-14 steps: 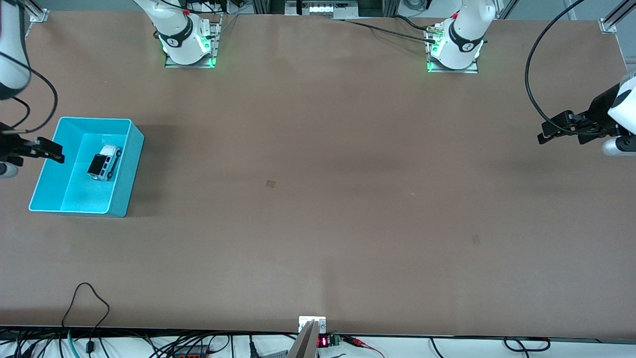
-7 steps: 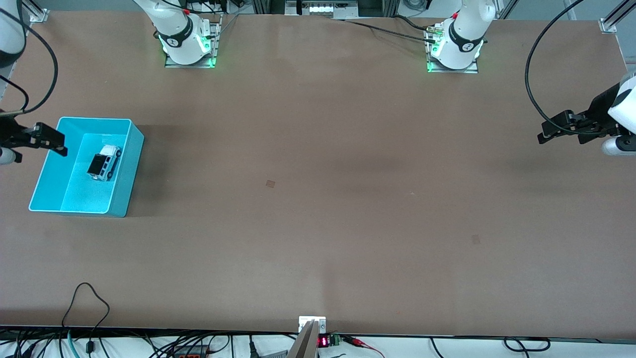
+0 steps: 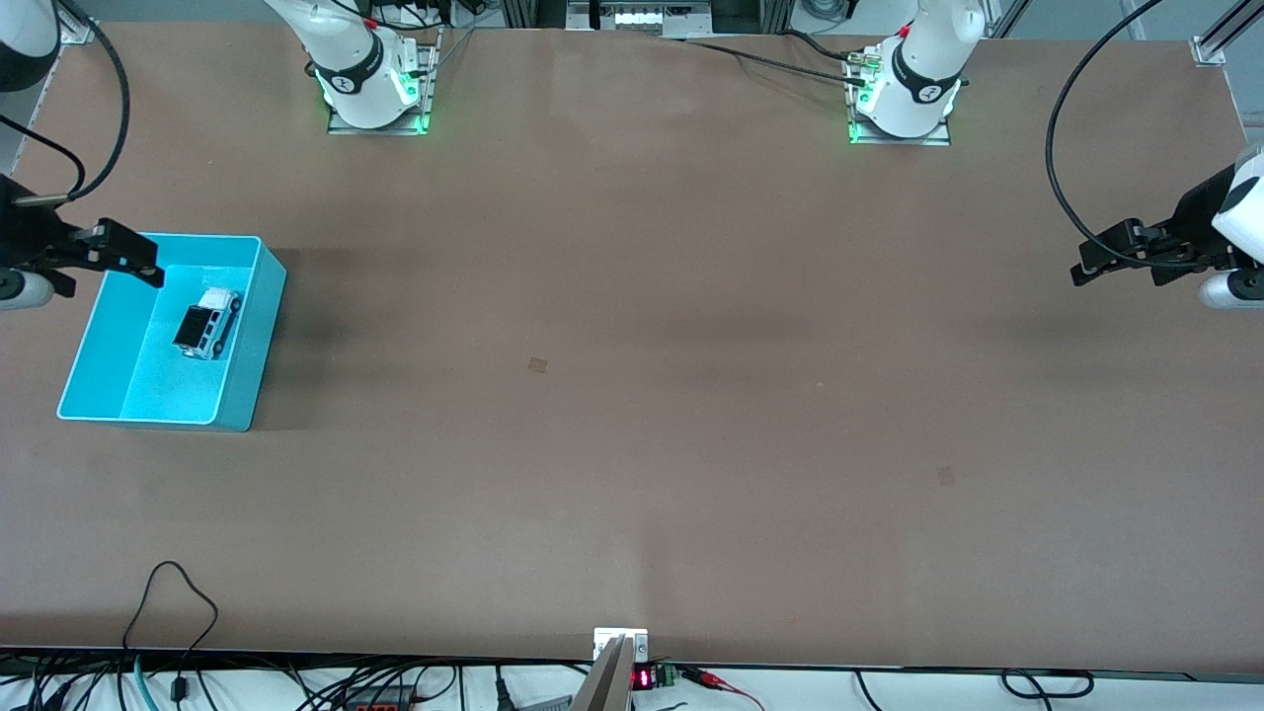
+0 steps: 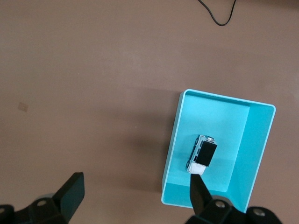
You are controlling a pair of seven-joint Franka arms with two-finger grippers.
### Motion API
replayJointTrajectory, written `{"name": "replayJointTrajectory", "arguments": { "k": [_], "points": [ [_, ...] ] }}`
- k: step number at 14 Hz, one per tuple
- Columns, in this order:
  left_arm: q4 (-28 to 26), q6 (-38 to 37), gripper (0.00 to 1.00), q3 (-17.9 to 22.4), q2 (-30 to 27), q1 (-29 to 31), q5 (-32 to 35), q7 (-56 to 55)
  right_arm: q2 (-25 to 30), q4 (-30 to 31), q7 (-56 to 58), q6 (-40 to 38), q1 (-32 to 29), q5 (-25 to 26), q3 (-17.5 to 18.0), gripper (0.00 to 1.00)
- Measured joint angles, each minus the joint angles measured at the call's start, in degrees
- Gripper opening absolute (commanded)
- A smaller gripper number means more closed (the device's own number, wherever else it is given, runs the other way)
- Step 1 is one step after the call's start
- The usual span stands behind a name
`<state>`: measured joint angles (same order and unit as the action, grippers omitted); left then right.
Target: Wind and store white jeep toy
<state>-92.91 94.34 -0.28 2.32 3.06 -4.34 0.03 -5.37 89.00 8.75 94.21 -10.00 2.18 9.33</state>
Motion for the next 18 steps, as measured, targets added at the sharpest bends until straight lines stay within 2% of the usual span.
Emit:
{"name": "replayJointTrajectory", "arguments": {
  "k": [13,18],
  "points": [
    [0.0,0.0,1.0,-0.18,-0.06,-0.01,0.0,0.0,1.46,0.06,-2.72,-2.09,2.05,-0.1,-0.68,1.0],
    [0.0,0.0,1.0,-0.32,-0.25,-0.03,0.0,0.0,2.14,0.07,-2.86,-2.5,4.2,-1.7,-3.33,1.0]
  ]
}}
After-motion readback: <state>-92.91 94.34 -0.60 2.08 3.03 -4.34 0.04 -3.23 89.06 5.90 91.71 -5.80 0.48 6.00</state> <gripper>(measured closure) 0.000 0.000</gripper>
